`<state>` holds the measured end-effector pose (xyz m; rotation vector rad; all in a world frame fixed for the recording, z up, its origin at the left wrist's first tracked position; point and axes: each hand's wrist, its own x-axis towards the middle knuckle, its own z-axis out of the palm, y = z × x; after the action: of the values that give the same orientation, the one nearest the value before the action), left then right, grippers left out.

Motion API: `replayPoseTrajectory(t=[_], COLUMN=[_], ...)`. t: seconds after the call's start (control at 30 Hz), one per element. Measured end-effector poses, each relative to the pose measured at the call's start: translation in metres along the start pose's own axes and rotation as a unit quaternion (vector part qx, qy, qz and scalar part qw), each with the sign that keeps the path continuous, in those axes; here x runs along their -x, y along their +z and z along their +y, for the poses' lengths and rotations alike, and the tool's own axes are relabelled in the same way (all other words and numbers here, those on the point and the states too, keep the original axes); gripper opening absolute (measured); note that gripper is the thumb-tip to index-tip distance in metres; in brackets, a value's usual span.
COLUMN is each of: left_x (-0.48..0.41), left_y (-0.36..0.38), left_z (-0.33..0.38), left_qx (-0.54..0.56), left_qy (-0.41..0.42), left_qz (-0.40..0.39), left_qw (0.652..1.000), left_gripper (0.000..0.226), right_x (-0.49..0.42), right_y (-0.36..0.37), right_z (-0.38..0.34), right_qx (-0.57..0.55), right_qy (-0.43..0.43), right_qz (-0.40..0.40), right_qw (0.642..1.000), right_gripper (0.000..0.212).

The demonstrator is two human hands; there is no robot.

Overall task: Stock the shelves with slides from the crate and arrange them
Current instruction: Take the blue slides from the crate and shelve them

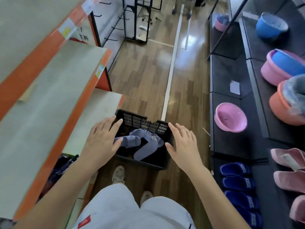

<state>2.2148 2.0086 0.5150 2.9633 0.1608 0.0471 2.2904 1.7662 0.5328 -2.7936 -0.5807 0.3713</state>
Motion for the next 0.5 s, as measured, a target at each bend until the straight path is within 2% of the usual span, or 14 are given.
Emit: replayPoseTrajectory(t=[0.2, 0.5], left_x=[-0.072, -0.139], left_y=[-0.002, 0.038], left_z=[-0.056, -0.106], left_qx=[0.029, 0.034], left_qy=[0.021, 0.074], left_qz=[-0.011, -0.073], left_qw=[0.999, 0.994], left_gripper=[0.056, 0.055], right_x=[-0.063, -0.129], right_y=[0.010, 0.045], right_z=[-0.029, -0.048], right_qx=[-0.026, -0.043], right_qy=[0.030, 0.103], right_qz=[0.064, 0.032], right_qw=[0.997, 0.993], right_gripper=[0.055, 0.057])
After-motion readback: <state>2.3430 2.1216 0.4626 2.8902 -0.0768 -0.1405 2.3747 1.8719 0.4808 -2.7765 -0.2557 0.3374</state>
